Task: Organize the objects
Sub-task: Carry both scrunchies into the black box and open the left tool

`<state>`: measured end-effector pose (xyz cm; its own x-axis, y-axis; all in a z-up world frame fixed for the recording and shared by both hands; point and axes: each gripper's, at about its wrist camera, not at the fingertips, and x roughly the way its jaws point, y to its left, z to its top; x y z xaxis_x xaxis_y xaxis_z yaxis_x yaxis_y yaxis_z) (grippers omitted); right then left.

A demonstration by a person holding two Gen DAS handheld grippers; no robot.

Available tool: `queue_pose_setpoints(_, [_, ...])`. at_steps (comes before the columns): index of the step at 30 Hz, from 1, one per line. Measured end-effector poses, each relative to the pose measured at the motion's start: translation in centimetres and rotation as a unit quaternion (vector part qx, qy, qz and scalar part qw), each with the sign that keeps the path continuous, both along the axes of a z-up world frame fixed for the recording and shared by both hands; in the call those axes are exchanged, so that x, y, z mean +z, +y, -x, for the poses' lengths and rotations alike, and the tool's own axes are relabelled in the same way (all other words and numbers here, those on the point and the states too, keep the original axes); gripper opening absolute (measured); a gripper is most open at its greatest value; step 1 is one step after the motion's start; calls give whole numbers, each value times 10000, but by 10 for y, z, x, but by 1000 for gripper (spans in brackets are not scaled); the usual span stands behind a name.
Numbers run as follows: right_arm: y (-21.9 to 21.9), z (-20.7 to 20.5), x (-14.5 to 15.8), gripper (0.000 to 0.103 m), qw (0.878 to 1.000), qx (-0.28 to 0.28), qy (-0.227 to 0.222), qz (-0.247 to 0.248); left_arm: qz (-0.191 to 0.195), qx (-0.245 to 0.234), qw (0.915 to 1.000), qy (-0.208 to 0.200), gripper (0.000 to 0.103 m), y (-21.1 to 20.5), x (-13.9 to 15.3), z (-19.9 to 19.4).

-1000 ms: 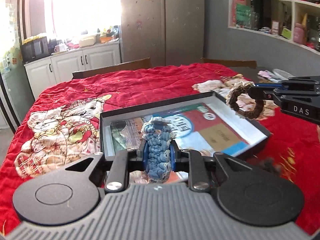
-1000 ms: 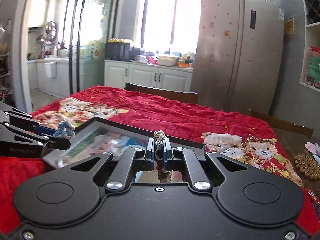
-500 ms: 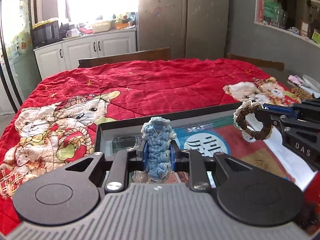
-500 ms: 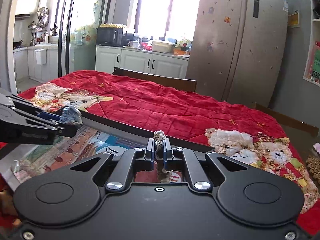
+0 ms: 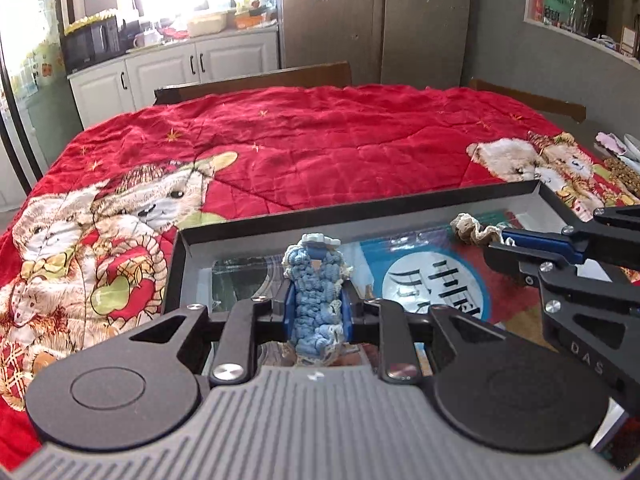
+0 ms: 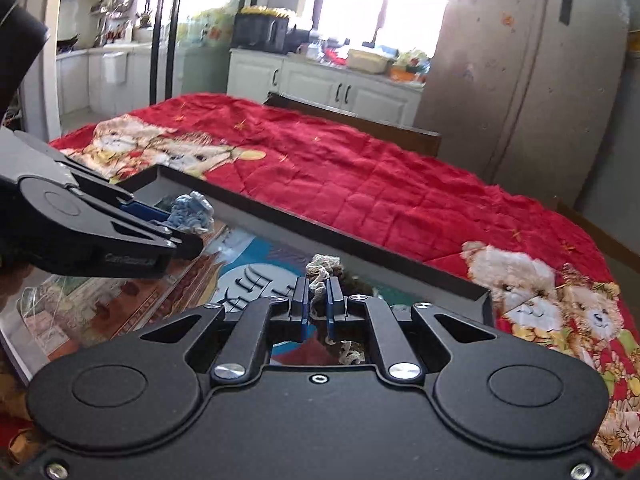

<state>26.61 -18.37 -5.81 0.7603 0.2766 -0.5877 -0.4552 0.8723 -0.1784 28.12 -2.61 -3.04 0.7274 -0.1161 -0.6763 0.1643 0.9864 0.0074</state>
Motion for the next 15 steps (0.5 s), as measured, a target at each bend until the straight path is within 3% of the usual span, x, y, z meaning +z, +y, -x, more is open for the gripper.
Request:
queue_pose_setpoints(10, [1,-10,-4,10,9992,18,372,110,-46,20,9999,147,31,2,-3,-5])
queue_pose_setpoints(13, [0,-12,-4,12,9990,13,447,91,-66,53,9999,144,36,2,-3,-5])
queue_pose_setpoints(15, [0,-12,-5,12,9988,14,471,92,-53,67,9998,153,47,3,-3,-5])
